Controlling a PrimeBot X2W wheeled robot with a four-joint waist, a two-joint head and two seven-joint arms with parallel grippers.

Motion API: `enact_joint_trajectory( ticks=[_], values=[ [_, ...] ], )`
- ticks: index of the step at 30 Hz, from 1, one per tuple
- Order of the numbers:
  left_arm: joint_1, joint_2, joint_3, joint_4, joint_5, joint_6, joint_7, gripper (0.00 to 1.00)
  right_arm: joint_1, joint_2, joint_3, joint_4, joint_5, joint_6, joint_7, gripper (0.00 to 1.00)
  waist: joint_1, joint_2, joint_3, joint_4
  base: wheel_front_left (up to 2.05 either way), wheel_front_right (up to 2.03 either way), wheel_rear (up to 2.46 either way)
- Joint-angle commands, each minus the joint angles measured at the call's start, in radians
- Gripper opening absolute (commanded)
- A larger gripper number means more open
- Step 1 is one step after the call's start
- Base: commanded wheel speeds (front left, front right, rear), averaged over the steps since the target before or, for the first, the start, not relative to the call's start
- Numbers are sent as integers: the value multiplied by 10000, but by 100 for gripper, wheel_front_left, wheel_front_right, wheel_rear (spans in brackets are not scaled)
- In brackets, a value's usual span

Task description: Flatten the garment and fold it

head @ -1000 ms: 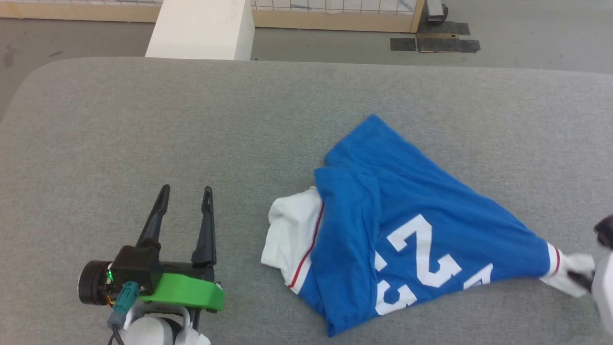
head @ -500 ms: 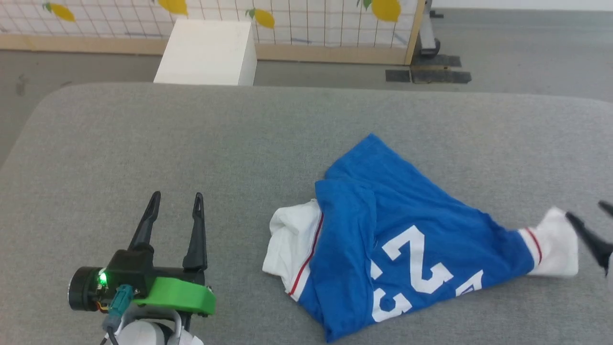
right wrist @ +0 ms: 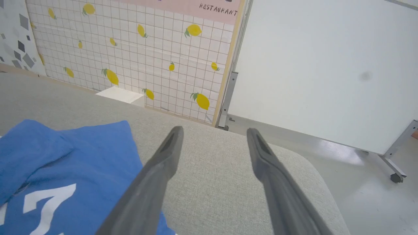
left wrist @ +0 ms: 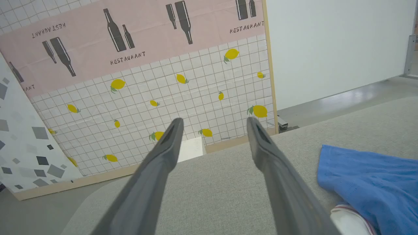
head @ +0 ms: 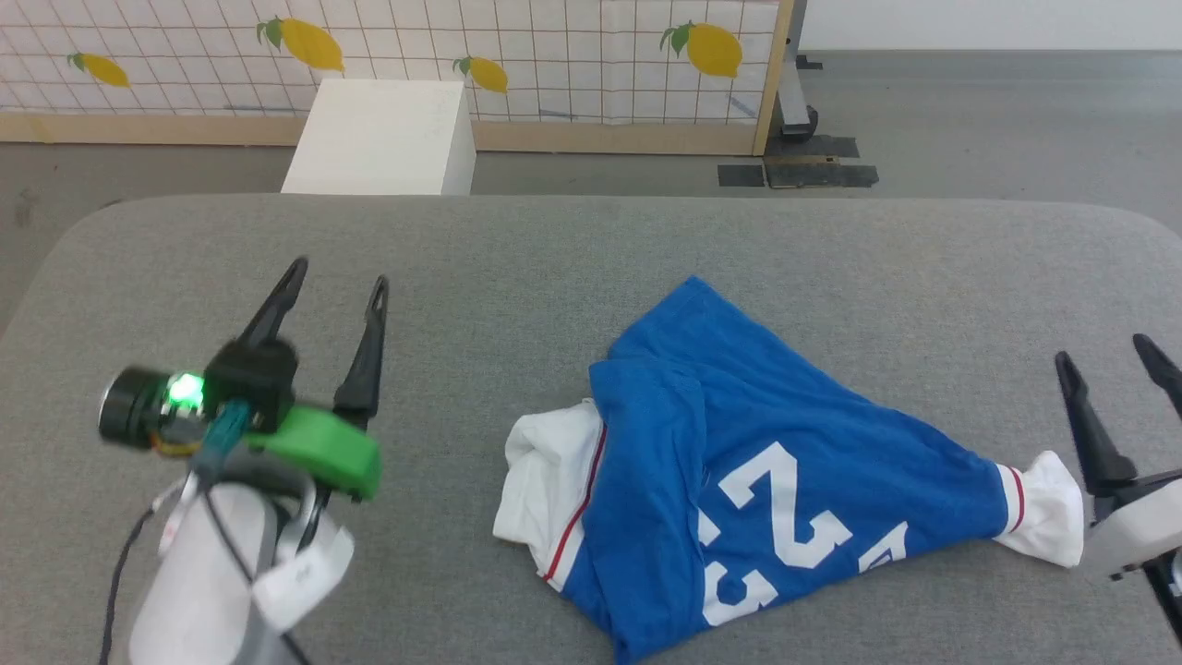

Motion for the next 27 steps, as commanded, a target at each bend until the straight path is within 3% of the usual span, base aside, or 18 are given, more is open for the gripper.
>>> enact_joint_trajectory(
  ticks=[1, 7, 15, 19, 27],
  values=[
    [-565, 245, -471, 183, -259, -61, 439, 100, 243, 398, -267, -419, -441, -17, 136, 100, 0, 0, 55, -69, 0, 0, 0],
    [-2398, 1315, -3123, 786, -2131, -66, 3116, 100, 940, 1665, -779, -2096, -1591, -17, 858, 100, 0, 0, 287, -327, 0, 0, 0],
    [-4233, 2755, -6863, 947, -5412, -67, 6656, 100, 999, 2123, -752, -2636, -1923, -17, 1122, 100, 0, 0, 743, -770, 0, 0, 0],
    [-5107, 3111, -8143, 1276, -6225, -68, 7336, 100, 757, 2201, -661, -2608, -1923, -17, 1098, 100, 0, 0, 1133, -1027, 0, 0, 0],
    [-6389, 3137, -10357, 2339, -7186, -68, 7890, 100, 97, 2288, -357, -2305, -2015, -17, 918, 100, 0, 0, 1912, -1612, 0, 0, 0]
  ],
)
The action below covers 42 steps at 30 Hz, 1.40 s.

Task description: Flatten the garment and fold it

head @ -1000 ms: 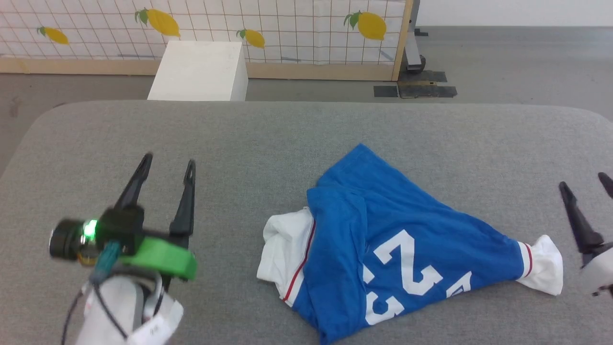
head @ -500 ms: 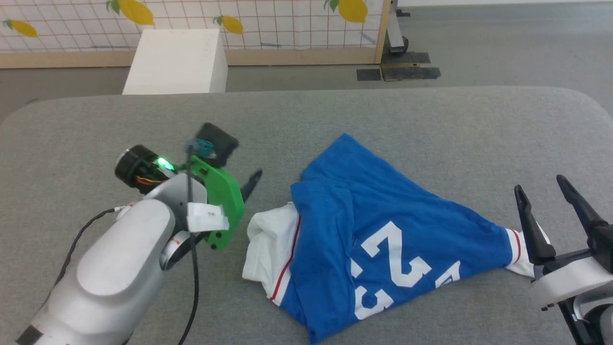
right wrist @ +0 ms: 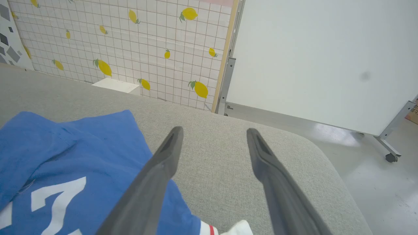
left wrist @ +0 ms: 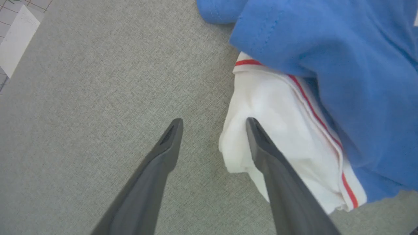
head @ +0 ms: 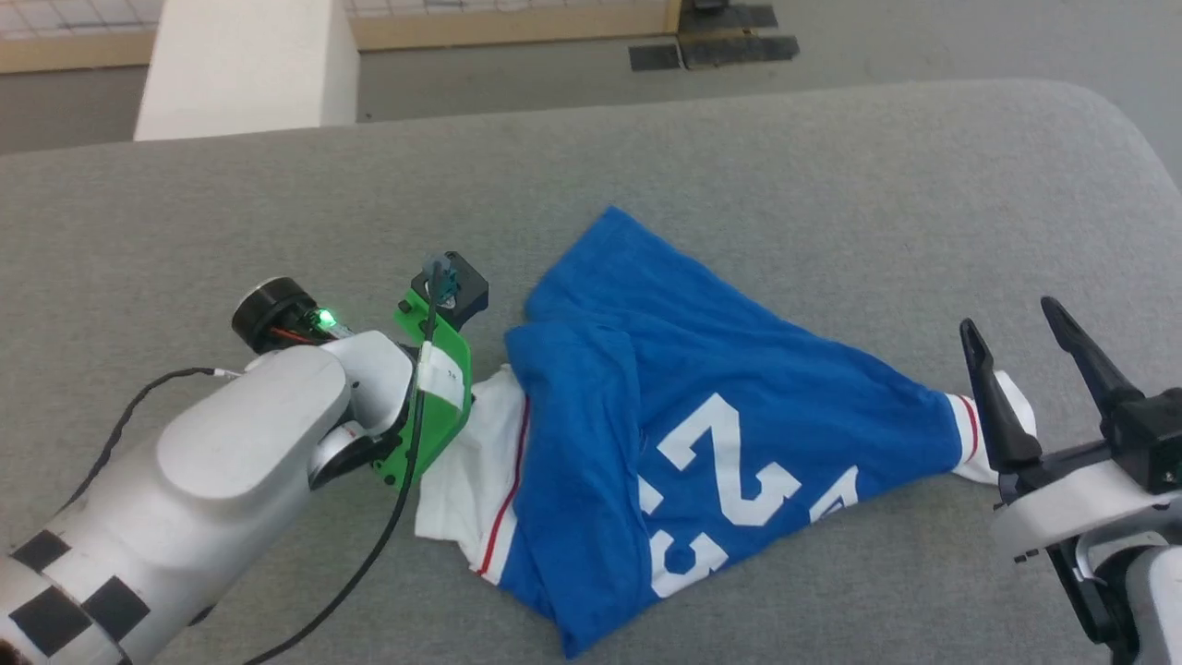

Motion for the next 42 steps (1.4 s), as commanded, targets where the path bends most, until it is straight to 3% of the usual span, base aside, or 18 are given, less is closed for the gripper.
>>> enact_joint_trajectory(
  ticks=[1, 8, 10, 11, 16, 20, 23, 27, 31, 34, 39, 40, 42],
  values=[
    [-274, 13, -323, 204, -125, -20, 88, 100, -180, 73, 24, 72, -86, -17, -95, 100, 0, 0, 436, -416, 0, 0, 0],
    [-234, 78, -1219, 496, -332, -20, 598, 100, -421, 141, 124, 311, -168, -17, -237, 100, 0, 0, 714, -664, 0, 0, 0],
    [-65, 188, -1258, 267, -352, -21, 721, 4, -453, 155, 143, 371, -189, -17, -252, 100, 0, 0, 711, -678, 0, 0, 0],
    [38, 253, -1264, 78, -372, -21, 691, 0, -464, 152, 124, 396, -200, -17, -269, 100, 0, 0, 679, -655, 0, 0, 0],
    [-38, 927, -1270, -635, -679, -21, -659, 0, -359, 167, 11, 512, -262, -17, -352, 100, 0, 0, 347, -392, 0, 0, 0],
    [-41, 1950, -1084, -1247, -1086, -21, -1658, 0, -93, 207, -66, 588, -258, -17, -396, 100, 0, 0, 44, -7, 0, 0, 0],
    [90, 2713, -845, -1568, -1299, 59, -1880, 0, 46, 222, -93, 589, -253, -17, -404, 100, 0, 0, -44, 247, 0, 0, 0],
    [354, 3304, -706, -1686, -1529, 430, -1874, 0, 34, 218, -5, 543, -258, -17, -372, 100, 0, 0, 5, 429, 0, 0, 0],
    [483, 3272, -743, -879, -1202, 818, -2039, 0, -81, 171, 141, 536, -258, -17, -325, 100, 0, 0, 108, 437, 0, 0, 0],
    [543, 2833, -793, 178, -909, 1066, -2366, 0, -172, 138, 217, 569, -240, -17, -303, 100, 0, 0, 171, 397, 0, 0, 0],
    [807, 2022, -781, 1818, -1051, 879, -2885, 1, -208, 108, 261, 672, -217, -17, -311, 100, 0, 0, 126, 322, 0, 0, 0],
    [834, 1877, -775, 2106, -1043, 826, -3080, 100, -192, 121, 258, 710, -213, -17, -321, 100, 0, 0, 68, 325, 0, 0, 0],
    [886, 1705, -673, 2546, -1194, 705, -3366, 100, -143, 156, 261, 772, -209, -17, -330, 100, 0, 0, -46, 343, 0, 0, 0]
  ],
)
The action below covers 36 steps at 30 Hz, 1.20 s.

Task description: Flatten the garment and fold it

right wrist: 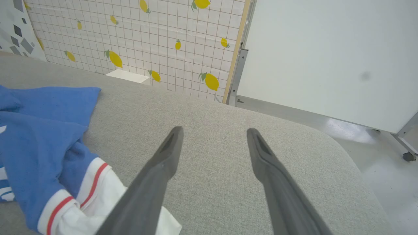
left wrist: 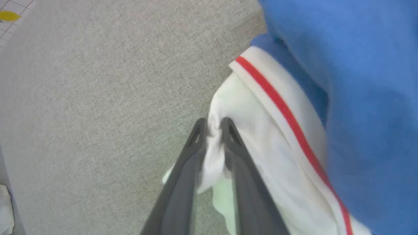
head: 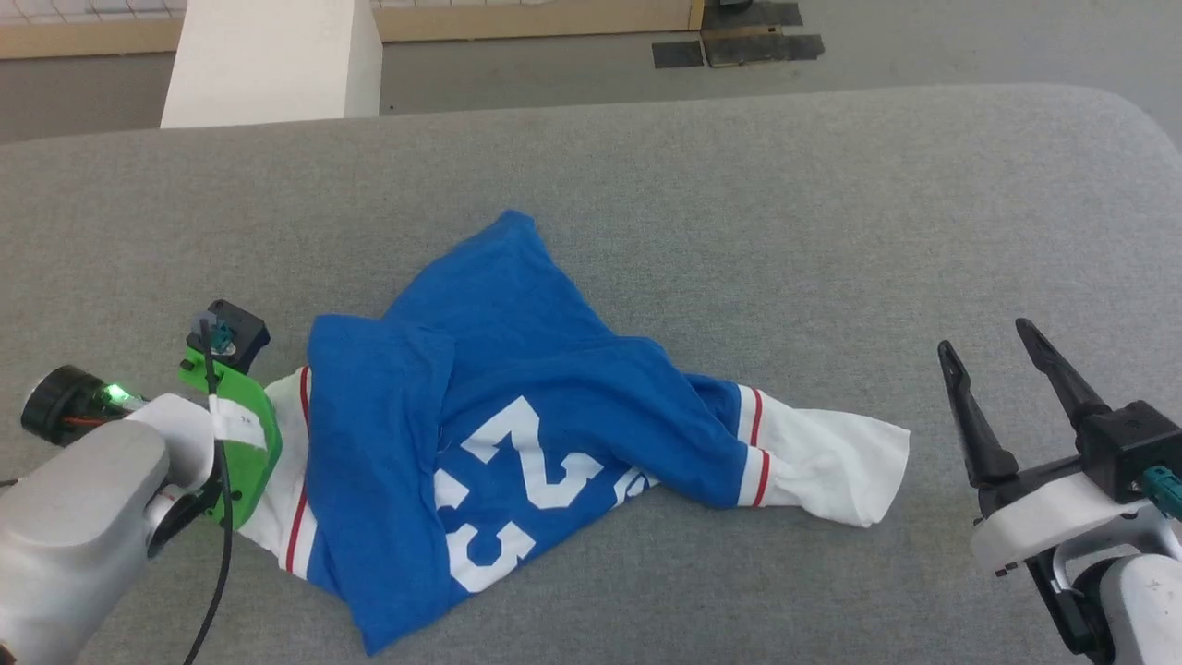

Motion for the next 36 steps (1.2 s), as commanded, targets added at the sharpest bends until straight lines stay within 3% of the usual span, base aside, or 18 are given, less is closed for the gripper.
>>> enact_joint_trajectory(
  ticks=[1, 5, 9, 18, 26, 34, 35, 36],
  values=[
    [50, -26, 116, 237, -48, -80, -213, 100, -42, 28, 2, 49, -27, -17, -25, 100, 0, 0, -150, 36, 0, 0, 0],
    [-387, 141, 351, 486, -138, -372, -634, 100, 107, 44, -69, 87, -16, -17, -62, 100, 0, 0, -381, 155, 0, 0, 0],
    [-1038, 588, 354, 214, -195, -608, -155, 100, 227, 61, -126, 62, -33, -17, -34, 100, 0, 0, -521, 234, 0, 0, 0],
    [-1965, 1369, -11, -1213, -1198, -759, 3113, 100, 176, 31, -87, -264, -56, -17, 94, 100, 0, 0, -163, 133, 0, 0, 0],
    [-1845, 1263, -312, -1076, -938, -765, 4414, 100, -193, 136, 8, -388, -114, -17, 62, 100, 0, 0, 620, -361, 0, 0, 0],
    [-1355, 746, -337, 62, -1221, -701, 4527, 100, -510, 126, 16, -282, -126, -17, -4, 100, 0, 0, 1020, -777, 0, 0, 0],
    [-1318, 696, -347, 107, -1277, -714, 4595, 55, -526, 98, -21, -277, -131, -17, 2, 100, 0, 0, 1025, -781, 0, 0, 0],
    [-1290, 675, -358, 116, -1304, -724, 4678, 45, -538, 70, -57, -276, -135, -17, 11, 100, 0, 0, 1023, -775, 0, 0, 0]
  ],
)
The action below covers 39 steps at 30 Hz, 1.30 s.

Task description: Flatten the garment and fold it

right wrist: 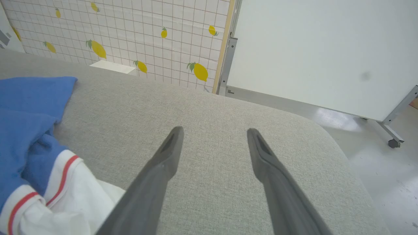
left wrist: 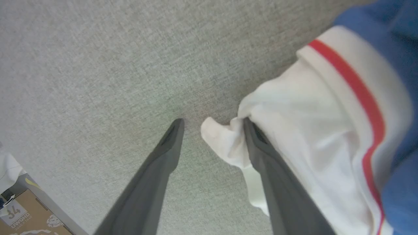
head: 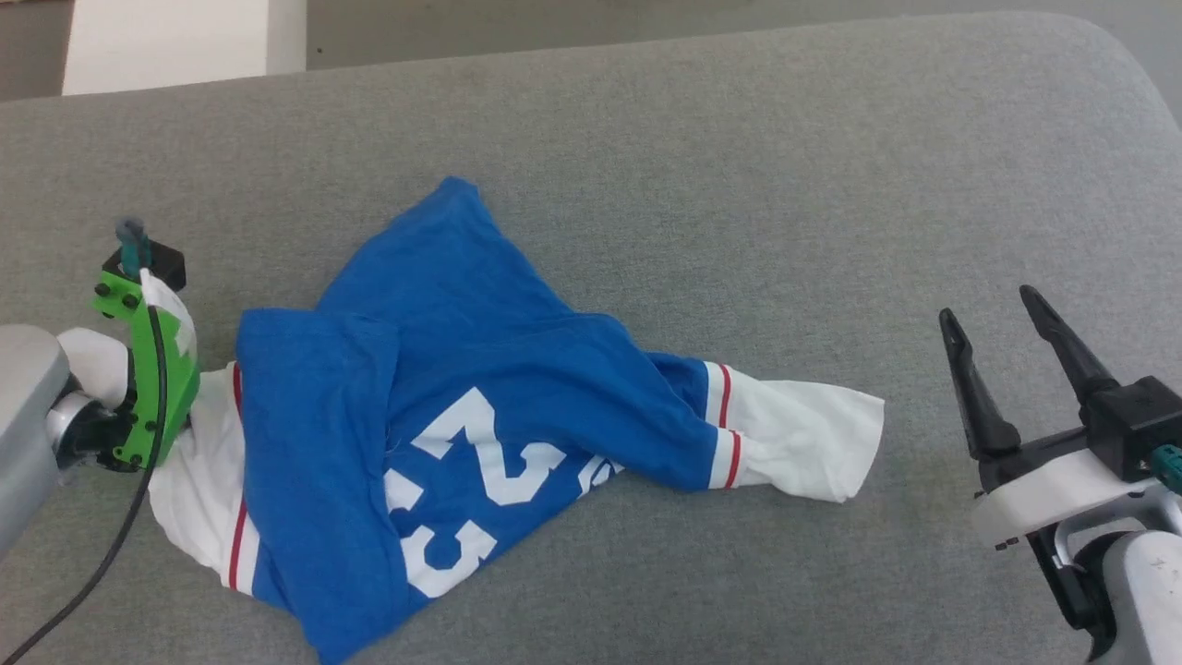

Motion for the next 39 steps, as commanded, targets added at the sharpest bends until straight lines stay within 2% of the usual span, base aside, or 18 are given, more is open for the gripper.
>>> enact_joint_trajectory(
  ticks=[1, 2, 3, 10, 14, 16, 21, 25, 29, 33, 39],
  values=[
    [338, -180, -153, 6, -15, -10, 185, 22, -193, -59, -81, 11, -56, -17, -23, 100, 0, -1, 72, -57, 0, 0, 0],
    [373, -183, -165, -23, -40, -18, 269, 4, -203, -80, -131, 7, -64, -17, -21, 100, 0, -1, 62, -27, 0, 0, 0],
    [429, -180, -170, -49, -159, -25, 344, 0, -218, -86, -167, 5, -74, -17, -11, 100, 0, -1, 49, -2, 0, 0, 0],
    [356, -40, -104, -455, -377, -39, -378, 0, -398, -433, -197, -62, -145, -17, 168, 100, 0, -1, -410, 371, 0, 0, 0],
    [209, 257, 52, -926, -422, -40, -1225, 0, -752, -1071, 55, -214, -28, -17, 551, 100, 0, -1, -708, 556, 0, 0, 0],
    [188, 448, 87, -1159, -379, -40, -1626, 0, -986, -1589, 405, -264, 213, -17, 999, 100, 0, -1, -839, 628, 0, 0, 0],
    [318, 788, 111, -1702, -322, -41, -2247, 0, -1756, -3578, 2223, -500, 1811, -17, 3064, 100, 0, -1, -1061, 826, 0, 0, 0],
    [441, 728, 75, -1959, -200, -39, -2481, 0, -2557, -5316, 4391, -814, 3975, -17, 5664, 100, 0, -1, -1094, 1000, 0, 0, 0],
    [448, 508, 56, -2086, -94, -24, -2639, 0, -3648, -6189, 6078, -941, 5608, -17, 7758, 100, 0, -1, -1018, 1177, 0, 0, 0],
    [322, 279, 56, -2059, -36, -27, -2758, 0, -4553, -6095, 7304, -332, 6325, -17, 8640, 100, 0, -1, -878, 1358, 0, 0, 0],
    [61, 38, 30, -1994, 110, -33, -2878, 0, -5073, -5174, 8433, 1568, 6692, -17, 8206, 100, 0, -1, -520, 1671, 0, 0, 0]
  ],
)
